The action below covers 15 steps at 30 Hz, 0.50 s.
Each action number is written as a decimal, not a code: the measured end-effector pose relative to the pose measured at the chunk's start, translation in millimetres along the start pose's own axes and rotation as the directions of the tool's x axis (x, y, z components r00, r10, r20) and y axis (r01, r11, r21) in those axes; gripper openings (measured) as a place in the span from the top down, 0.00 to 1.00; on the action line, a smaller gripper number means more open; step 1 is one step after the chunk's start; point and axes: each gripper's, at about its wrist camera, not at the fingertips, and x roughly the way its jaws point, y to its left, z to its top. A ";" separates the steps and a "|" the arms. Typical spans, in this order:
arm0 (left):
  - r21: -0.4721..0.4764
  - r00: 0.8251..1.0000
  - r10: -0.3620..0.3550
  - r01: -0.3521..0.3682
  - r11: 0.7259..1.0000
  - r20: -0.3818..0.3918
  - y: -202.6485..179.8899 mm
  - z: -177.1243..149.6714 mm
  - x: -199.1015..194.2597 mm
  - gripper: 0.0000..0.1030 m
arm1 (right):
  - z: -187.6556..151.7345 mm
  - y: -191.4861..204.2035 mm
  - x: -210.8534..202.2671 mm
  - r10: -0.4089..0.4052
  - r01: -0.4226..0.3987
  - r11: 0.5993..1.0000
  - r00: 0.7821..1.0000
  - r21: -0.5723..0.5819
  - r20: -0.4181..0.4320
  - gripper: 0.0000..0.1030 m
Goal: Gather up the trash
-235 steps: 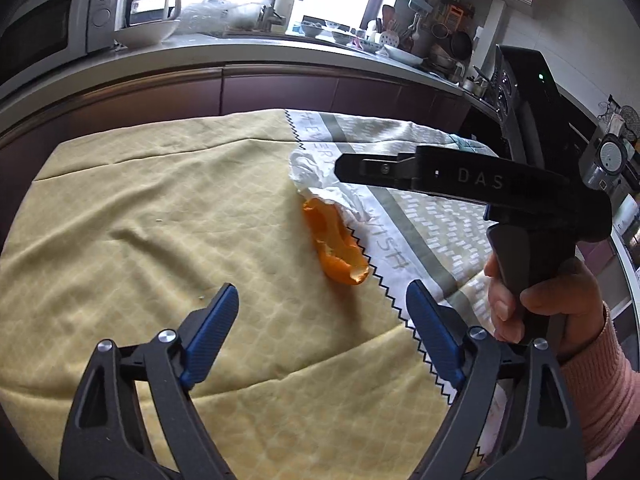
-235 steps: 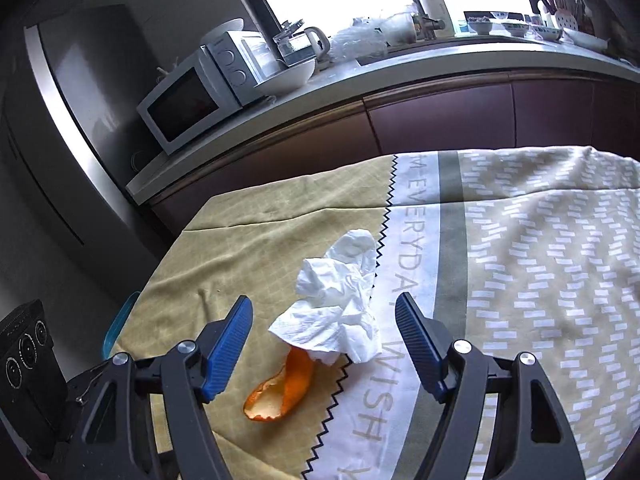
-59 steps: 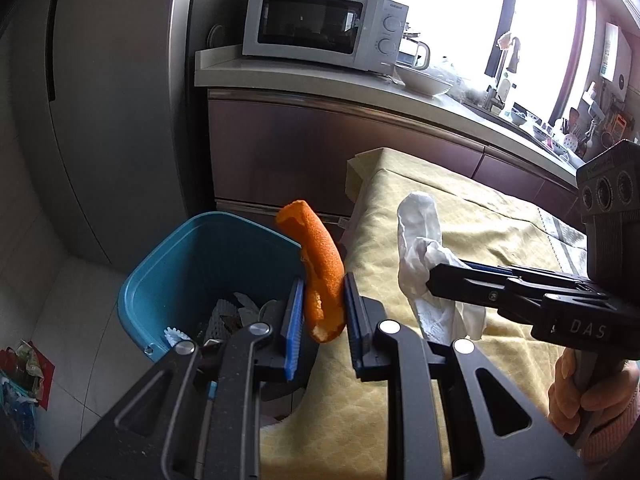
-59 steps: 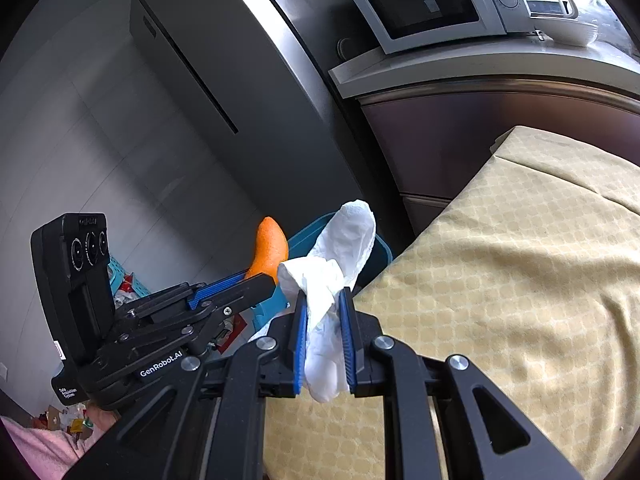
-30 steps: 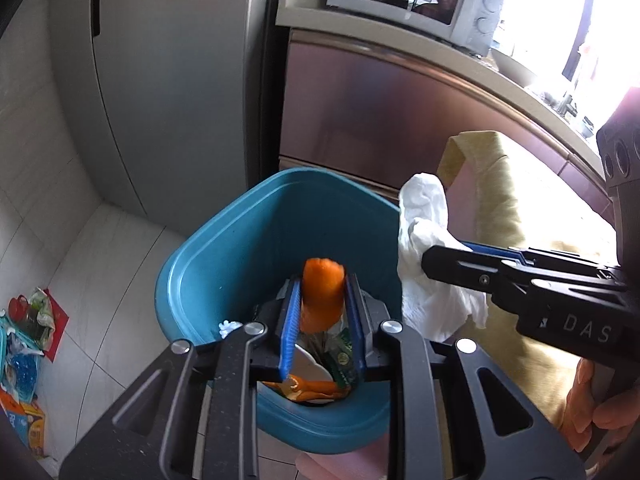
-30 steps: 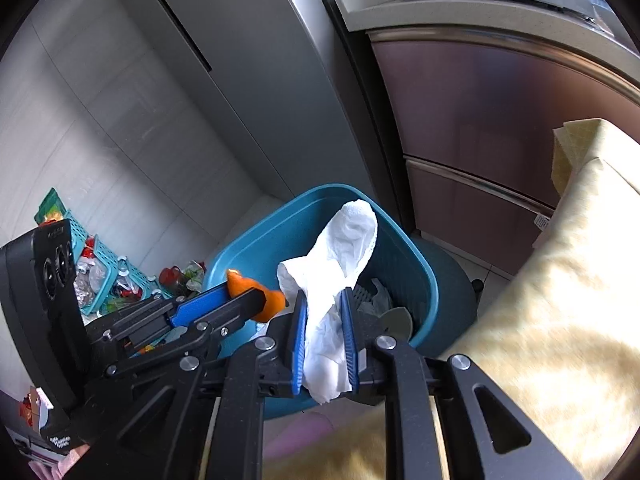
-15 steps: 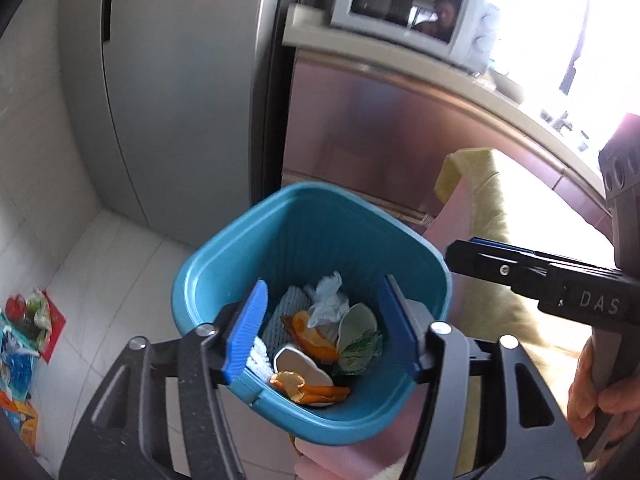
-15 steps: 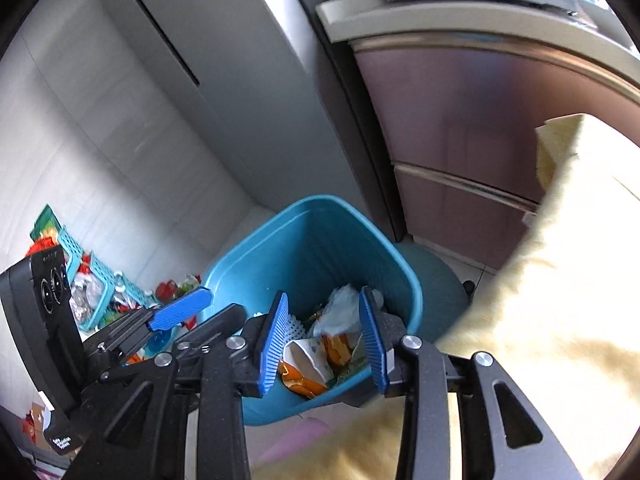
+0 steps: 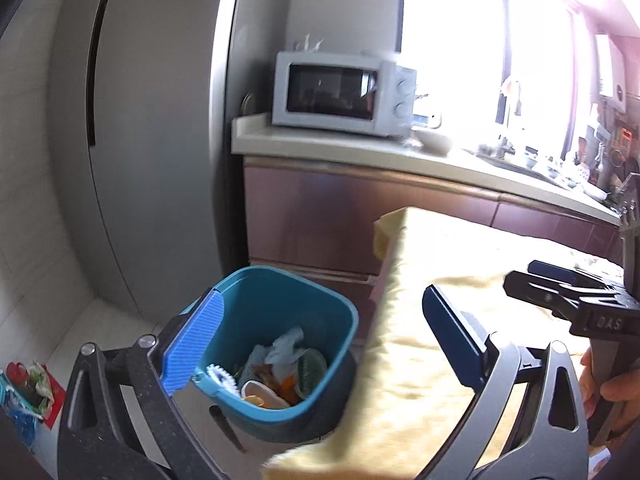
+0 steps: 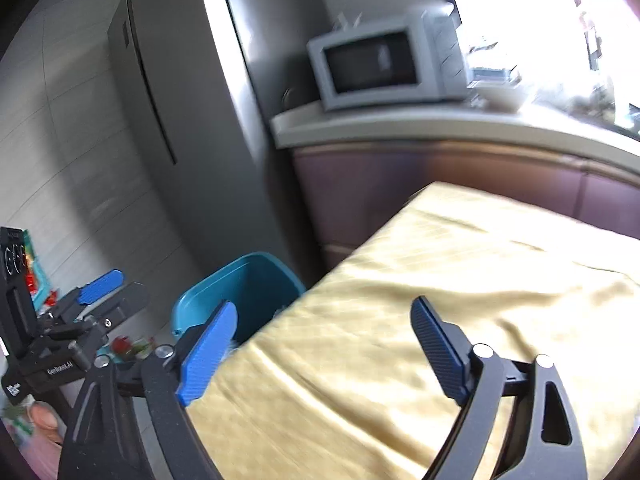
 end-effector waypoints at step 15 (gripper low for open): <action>0.033 0.984 0.017 -0.023 0.999 0.179 -77.1 -10.0 -56.3 0.05 | -43.9 -21.6 -104.8 -0.235 0.241 0.971 0.942 0.007 0.238 0.06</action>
